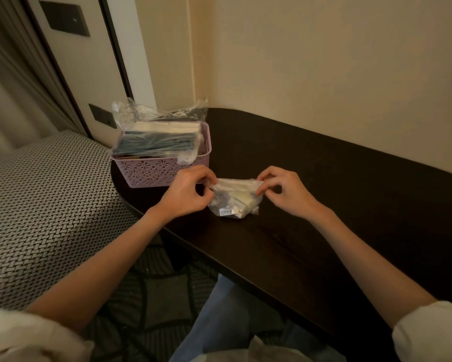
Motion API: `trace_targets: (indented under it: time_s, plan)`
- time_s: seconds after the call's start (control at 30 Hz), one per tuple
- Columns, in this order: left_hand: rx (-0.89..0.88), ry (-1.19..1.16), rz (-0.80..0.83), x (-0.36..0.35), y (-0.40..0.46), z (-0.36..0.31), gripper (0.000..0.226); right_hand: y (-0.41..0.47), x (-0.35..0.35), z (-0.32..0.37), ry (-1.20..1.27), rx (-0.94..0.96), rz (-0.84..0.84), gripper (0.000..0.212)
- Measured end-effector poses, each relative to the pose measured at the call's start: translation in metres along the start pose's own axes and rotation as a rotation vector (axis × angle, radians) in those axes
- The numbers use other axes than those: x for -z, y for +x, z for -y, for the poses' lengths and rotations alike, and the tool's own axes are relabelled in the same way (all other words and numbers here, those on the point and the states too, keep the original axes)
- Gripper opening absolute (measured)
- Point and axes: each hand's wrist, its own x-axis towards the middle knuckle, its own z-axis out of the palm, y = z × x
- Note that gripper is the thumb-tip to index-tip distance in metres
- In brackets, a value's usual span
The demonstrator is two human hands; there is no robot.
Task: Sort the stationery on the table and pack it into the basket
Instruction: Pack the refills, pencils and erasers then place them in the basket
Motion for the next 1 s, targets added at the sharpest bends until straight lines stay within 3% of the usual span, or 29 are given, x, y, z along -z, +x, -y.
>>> trace_targets:
  time_s: [0.13, 0.27, 0.4, 0.57, 0.7, 0.87, 1.0]
  plan:
    - [0.012, -0.018, -0.052, -0.005, 0.001, -0.002, 0.013, -0.001, -0.002, 0.002, -0.039, -0.016, 0.1, 0.012]
    - [0.044, -0.02, -0.059, -0.008, 0.001, 0.0, 0.016, 0.007, -0.008, 0.001, 0.046, -0.058, -0.039, 0.013]
    - [0.073, -0.004, -0.024, -0.01, 0.002, -0.003, 0.023, 0.018, -0.008, 0.003, -0.055, -0.05, 0.083, 0.034]
    - [0.124, 0.115, 0.023, -0.015, 0.004, -0.005, 0.012, 0.023, -0.017, 0.016, -0.103, -0.13, 0.036, 0.005]
    - [0.272, 0.083, -0.03, -0.024, 0.009, -0.014, 0.009, 0.027, -0.027, 0.023, 0.021, -0.192, -0.06, 0.014]
    - [0.386, -0.058, -0.057, -0.028, 0.014, -0.024, 0.012, 0.033, -0.027, 0.027, 0.16, -0.151, 0.038, 0.036]
    - [0.492, -0.204, -0.055, -0.03, 0.016, -0.026, 0.008, 0.036, -0.03, 0.025, 0.131, -0.1, 0.088, 0.032]
